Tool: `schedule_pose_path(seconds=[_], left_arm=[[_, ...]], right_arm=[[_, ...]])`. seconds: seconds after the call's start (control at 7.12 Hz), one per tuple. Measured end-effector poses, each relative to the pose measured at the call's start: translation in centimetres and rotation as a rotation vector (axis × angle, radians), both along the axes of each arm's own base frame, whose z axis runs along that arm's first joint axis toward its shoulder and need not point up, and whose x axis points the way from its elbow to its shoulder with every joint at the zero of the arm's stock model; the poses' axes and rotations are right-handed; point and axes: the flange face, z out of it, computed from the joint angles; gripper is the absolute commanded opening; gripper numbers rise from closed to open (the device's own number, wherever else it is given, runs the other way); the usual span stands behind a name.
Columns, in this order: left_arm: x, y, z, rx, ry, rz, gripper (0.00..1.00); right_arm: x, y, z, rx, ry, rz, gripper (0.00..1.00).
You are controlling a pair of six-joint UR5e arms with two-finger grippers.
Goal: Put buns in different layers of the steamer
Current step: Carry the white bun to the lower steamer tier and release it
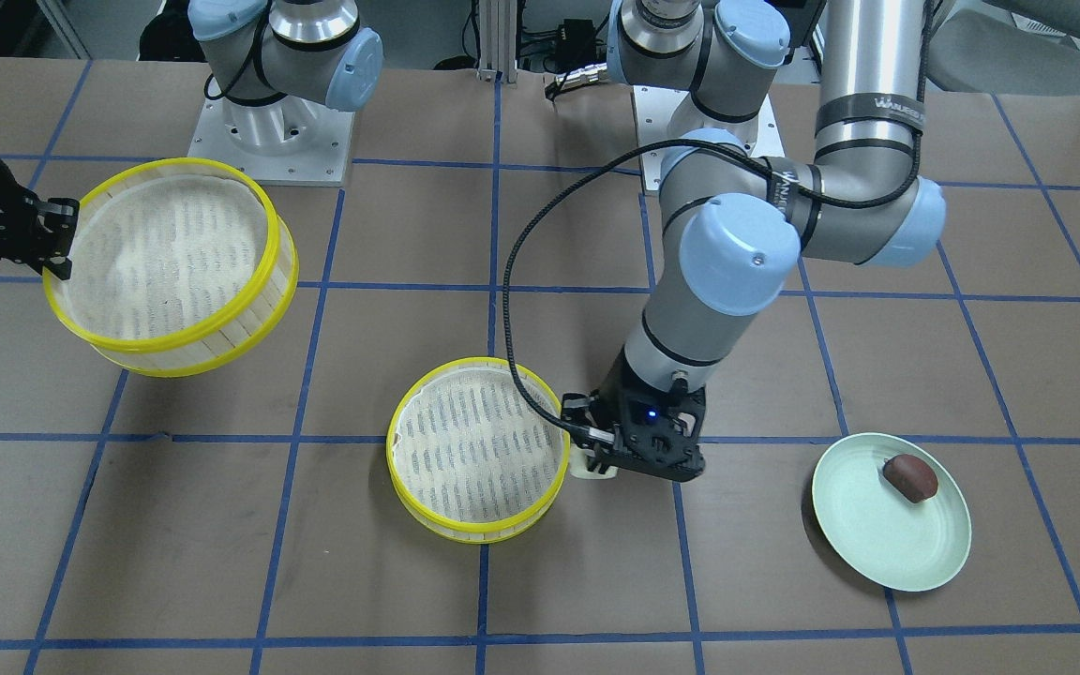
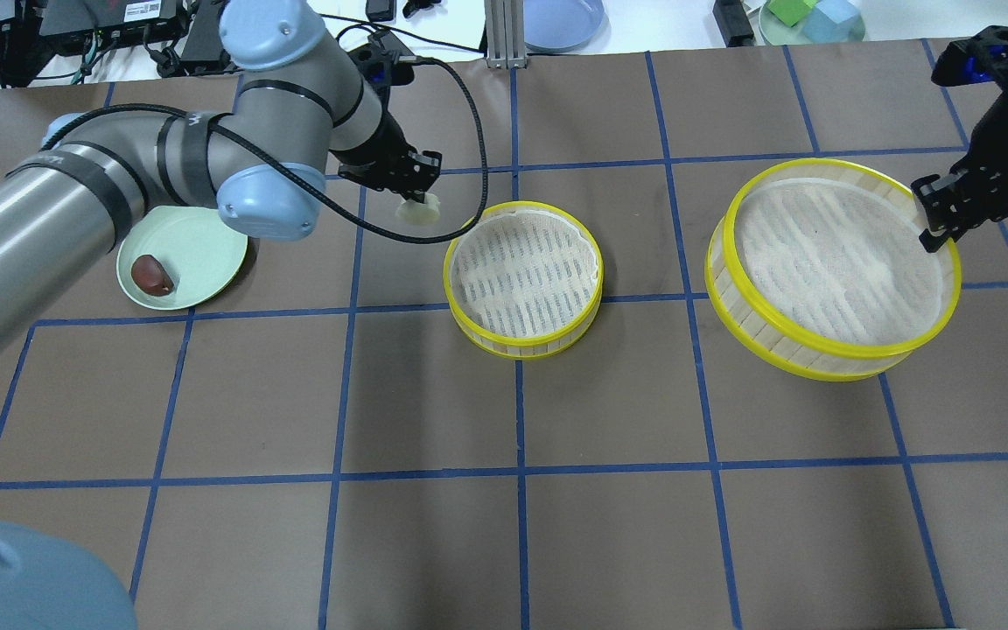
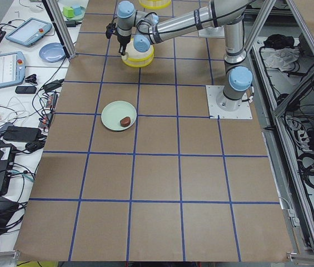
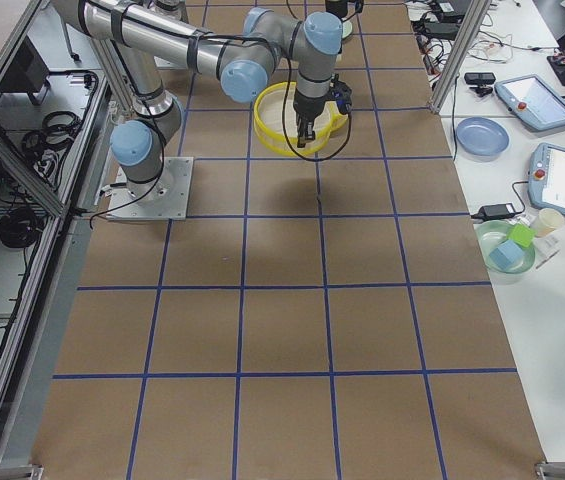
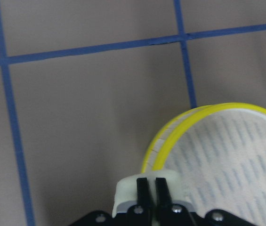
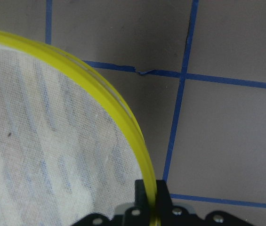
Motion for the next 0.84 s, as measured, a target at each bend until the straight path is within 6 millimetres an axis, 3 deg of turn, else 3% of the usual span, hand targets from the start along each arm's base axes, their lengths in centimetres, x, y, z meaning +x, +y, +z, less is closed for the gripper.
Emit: schedule_pose_path(seconds=[0.28, 0.42, 0.56, 0.7, 0.84], left_arm=[[-4.9, 2.1, -0.7, 0.048, 0.074, -0.005, 0.0], [-6.4, 2.9, -1.2, 0.067, 0.087, -0.009, 0.11], [-7.2, 3.4, -1.6, 0.079, 0.091, -0.014, 0.68], [-7.6, 3.5, -2.1, 0.088, 0.091, -0.017, 0.96], [-7.7, 3.5, -2.5, 0.096, 0.089, -0.019, 1.0]], right_arm=[[0.1, 0.4, -1.1, 0.021, -0.003, 0.0, 0.0], [0.1, 0.6, -1.3, 0.026, -0.003, 0.001, 0.0], [0.1, 0.5, -1.5, 0.022, -0.005, 0.001, 0.0], [0.1, 0.4, -1.5, 0.01, -0.006, -0.002, 0.0], [0.1, 0.3, -1.4, -0.002, -0.002, -0.003, 0.0]])
